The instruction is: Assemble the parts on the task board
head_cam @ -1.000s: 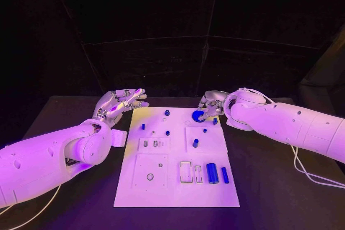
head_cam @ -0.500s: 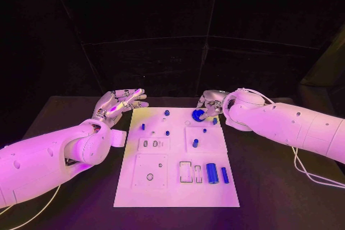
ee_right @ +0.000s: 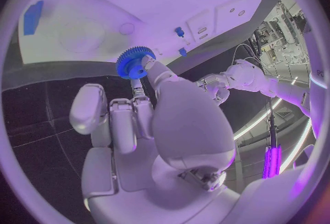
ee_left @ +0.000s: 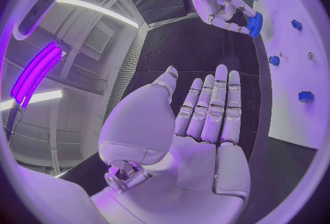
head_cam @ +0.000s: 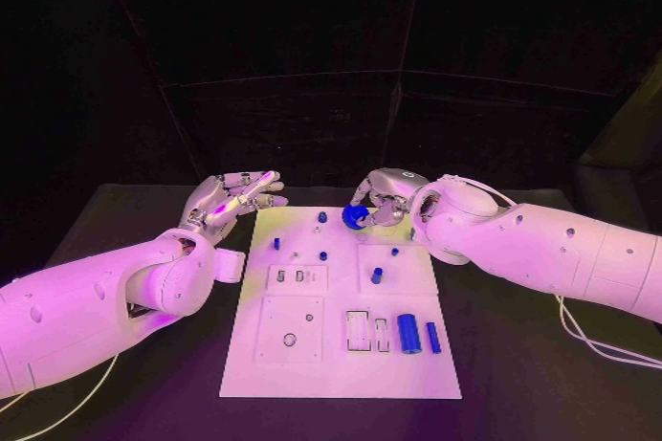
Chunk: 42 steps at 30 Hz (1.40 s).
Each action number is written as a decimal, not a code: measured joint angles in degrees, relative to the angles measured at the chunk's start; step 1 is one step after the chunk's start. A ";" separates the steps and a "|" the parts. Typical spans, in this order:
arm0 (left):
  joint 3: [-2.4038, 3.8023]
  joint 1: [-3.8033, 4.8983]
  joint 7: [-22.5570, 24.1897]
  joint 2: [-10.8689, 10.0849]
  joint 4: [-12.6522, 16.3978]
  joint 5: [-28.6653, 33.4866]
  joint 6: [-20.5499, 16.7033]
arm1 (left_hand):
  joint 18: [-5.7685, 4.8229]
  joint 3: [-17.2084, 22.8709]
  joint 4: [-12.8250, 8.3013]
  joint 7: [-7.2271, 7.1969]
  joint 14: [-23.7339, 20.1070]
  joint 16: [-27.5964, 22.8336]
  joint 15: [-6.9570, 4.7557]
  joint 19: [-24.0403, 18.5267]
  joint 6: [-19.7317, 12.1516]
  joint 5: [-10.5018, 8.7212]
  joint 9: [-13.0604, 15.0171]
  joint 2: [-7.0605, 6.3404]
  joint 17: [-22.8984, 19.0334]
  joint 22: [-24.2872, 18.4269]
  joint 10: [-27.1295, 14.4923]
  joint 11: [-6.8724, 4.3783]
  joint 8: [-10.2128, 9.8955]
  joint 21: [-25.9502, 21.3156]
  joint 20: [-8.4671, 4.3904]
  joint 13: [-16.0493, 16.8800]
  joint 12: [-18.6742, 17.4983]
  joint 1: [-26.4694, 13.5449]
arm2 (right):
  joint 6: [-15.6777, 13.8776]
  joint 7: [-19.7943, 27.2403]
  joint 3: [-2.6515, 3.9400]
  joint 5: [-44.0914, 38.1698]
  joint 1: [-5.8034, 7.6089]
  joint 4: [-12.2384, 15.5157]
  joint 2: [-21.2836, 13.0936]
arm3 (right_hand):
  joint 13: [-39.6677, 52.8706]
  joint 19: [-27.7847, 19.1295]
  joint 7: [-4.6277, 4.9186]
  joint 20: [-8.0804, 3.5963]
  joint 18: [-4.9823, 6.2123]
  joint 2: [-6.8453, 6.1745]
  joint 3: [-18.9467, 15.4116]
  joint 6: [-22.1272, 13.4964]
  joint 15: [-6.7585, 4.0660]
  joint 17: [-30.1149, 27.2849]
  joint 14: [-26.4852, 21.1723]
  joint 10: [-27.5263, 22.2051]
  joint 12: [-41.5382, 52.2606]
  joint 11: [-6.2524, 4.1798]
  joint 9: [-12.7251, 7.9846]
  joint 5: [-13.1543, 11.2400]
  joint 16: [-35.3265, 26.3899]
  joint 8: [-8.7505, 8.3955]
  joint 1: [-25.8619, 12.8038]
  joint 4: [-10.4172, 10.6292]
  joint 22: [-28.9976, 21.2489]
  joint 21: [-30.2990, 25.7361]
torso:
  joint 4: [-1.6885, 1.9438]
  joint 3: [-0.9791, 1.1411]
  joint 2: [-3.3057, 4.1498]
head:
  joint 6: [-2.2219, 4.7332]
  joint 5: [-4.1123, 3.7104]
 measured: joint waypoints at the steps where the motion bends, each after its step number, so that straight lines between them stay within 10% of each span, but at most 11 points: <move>1: 0.00 0.00 -0.01 0.00 0.01 0.00 0.01 | 0.00 0.00 0.00 0.00 0.00 0.00 0.00 0.00 0.00 0.00 0.00 0.00 0.00 0.00 0.00 0.00 0.00 0.00 0.00 0.00 0.00 0.00 | -0.49 -0.06 0.00 -0.40 0.00 0.27 0.30 | 0.00 0.08 0.00 -0.08 0.00 0.00 0.10 0.00 0.00 0.00 0.00 0.00 0.00 0.00 0.00 0.00 0.00 -0.02 0.00 -0.10 0.16 0.05 | 0.01 -0.01 0.00 | 0.00 0.06; 32: 0.00 0.01 -0.16 0.61 -0.20 -0.01 0.10 | 0.00 -0.16 -0.16 0.00 0.00 -0.27 0.00 0.00 0.00 0.00 0.00 0.00 0.04 -0.18 0.00 0.00 -0.25 -0.30 0.00 0.00 -0.23 0.00 | -0.13 -1.38 -0.56 -5.54 -1.89 -8.12 12.79 | -0.01 0.27 0.10 0.12 0.01 -1.59 3.11 1.24 0.02 -0.02 0.00 -0.34 -0.56 0.33 0.00 -2.40 -0.01 -1.51 -2.34 -0.27 0.91 0.38 | 0.00 0.04 0.08 | -0.65 1.13; 42: 0.01 0.01 -0.20 0.62 -0.21 -0.01 0.09 | 0.00 -0.16 -0.16 0.00 -0.21 -0.49 0.21 0.00 0.00 0.00 0.00 0.00 0.03 -0.24 0.00 0.00 -0.25 -0.30 0.00 0.00 -0.23 0.00 | 1.01 -2.14 -0.55 -6.23 -2.01 -9.48 13.61 | -0.01 0.65 1.09 0.60 0.02 -2.76 2.76 -3.42 0.61 -0.02 -0.04 -1.93 -2.90 1.92 0.18 -4.82 -0.01 -4.89 -5.60 0.30 1.27 0.62 | -0.06 0.06 0.07 | -0.76 1.24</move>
